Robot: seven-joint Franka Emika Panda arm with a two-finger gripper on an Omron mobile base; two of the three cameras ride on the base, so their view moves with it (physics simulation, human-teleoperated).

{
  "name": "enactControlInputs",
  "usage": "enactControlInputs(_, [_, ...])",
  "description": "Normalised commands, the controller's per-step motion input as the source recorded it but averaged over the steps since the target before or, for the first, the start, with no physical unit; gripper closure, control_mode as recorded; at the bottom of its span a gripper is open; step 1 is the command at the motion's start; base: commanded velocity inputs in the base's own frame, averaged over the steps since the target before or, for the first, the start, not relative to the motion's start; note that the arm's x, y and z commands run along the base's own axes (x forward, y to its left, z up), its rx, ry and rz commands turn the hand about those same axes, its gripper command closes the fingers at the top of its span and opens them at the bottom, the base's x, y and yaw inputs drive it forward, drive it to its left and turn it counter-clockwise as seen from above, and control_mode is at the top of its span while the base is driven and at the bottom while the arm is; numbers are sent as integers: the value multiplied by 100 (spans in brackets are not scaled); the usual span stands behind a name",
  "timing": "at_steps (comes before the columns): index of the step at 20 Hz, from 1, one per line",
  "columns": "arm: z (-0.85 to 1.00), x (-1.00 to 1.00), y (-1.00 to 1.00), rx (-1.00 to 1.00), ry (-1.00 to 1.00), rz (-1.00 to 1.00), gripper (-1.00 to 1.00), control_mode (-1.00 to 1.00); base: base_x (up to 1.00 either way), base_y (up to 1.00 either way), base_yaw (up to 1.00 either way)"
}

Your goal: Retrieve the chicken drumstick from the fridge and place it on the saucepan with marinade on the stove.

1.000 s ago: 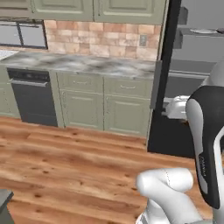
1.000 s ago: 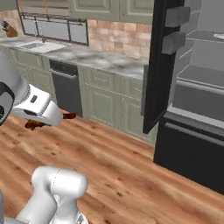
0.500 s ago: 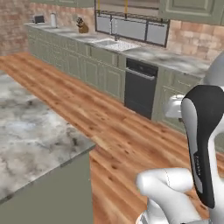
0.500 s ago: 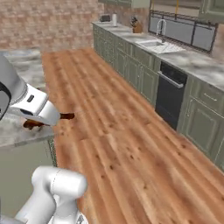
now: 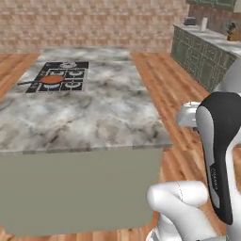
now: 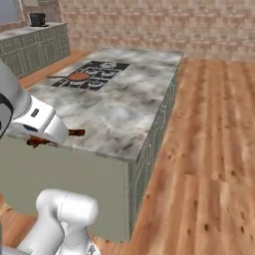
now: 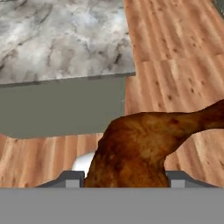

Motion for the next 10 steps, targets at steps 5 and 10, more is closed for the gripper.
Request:
enactControlInputs(5, [0,0,0,0,0,0,100,100,-11,16,98])
enactControlInputs(10, [0,0,0,0,0,0,100,100,12,99,24])
